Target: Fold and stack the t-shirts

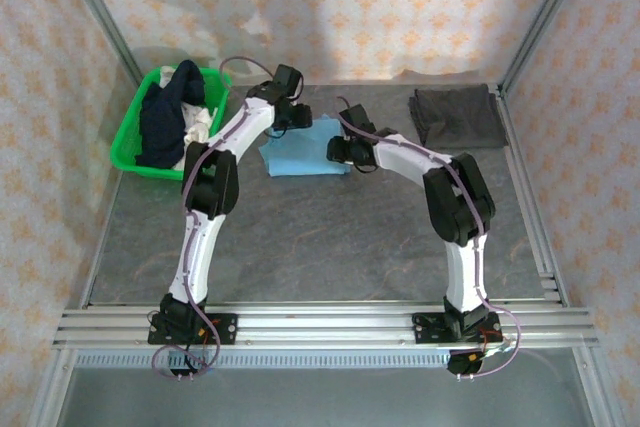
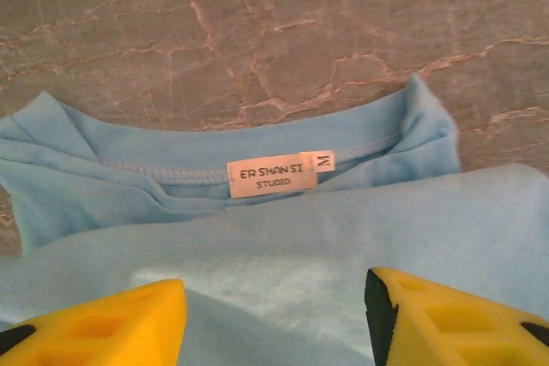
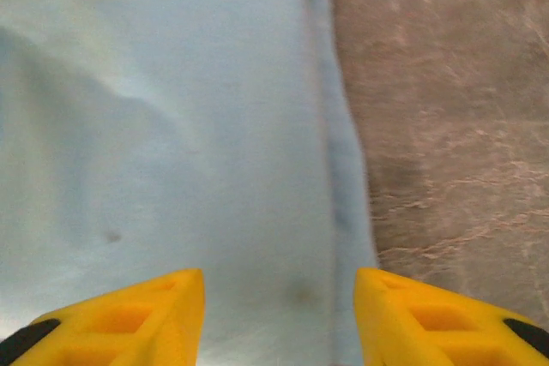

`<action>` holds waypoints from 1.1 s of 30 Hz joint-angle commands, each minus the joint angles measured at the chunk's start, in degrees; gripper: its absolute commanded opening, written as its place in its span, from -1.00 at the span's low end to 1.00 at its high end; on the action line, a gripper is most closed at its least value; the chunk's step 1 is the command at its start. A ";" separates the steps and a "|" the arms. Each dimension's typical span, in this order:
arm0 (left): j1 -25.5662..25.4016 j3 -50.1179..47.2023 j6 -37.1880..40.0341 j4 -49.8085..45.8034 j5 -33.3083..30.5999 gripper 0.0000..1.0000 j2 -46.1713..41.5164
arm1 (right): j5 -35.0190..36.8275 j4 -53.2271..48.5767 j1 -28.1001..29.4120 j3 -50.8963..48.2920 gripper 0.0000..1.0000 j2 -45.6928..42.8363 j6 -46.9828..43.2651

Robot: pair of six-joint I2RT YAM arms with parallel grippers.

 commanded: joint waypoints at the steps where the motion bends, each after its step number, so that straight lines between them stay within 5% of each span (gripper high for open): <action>1: -0.10 0.44 -0.75 -1.44 0.82 0.18 -7.13 | 2.14 4.25 1.48 -0.82 -0.01 -2.38 -1.36; 12: -0.28 -17.10 0.26 4.05 -1.55 0.28 -27.45 | 2.97 2.08 1.41 0.91 -0.04 4.77 -0.16; 21: -1.07 -42.96 -0.24 12.87 -8.00 0.50 -52.79 | 5.29 0.33 1.43 -0.29 0.01 -5.61 -2.19; 25: -1.07 -57.99 -1.56 18.82 -15.31 0.98 -66.71 | 10.31 1.43 1.40 -5.42 0.24 -14.61 -3.17; 27: -1.07 -64.37 -0.99 21.33 -19.14 1.00 -72.24 | 13.80 1.91 1.45 -8.49 0.45 -18.93 -3.32; 29: -1.07 -71.03 -0.54 23.99 -25.23 1.00 -76.98 | 18.33 3.06 1.32 -12.67 0.93 -23.91 -3.23; 33: -1.01 -83.20 2.37 30.64 -37.34 1.00 -83.23 | 30.18 5.57 0.63 -22.10 0.99 -33.12 -1.35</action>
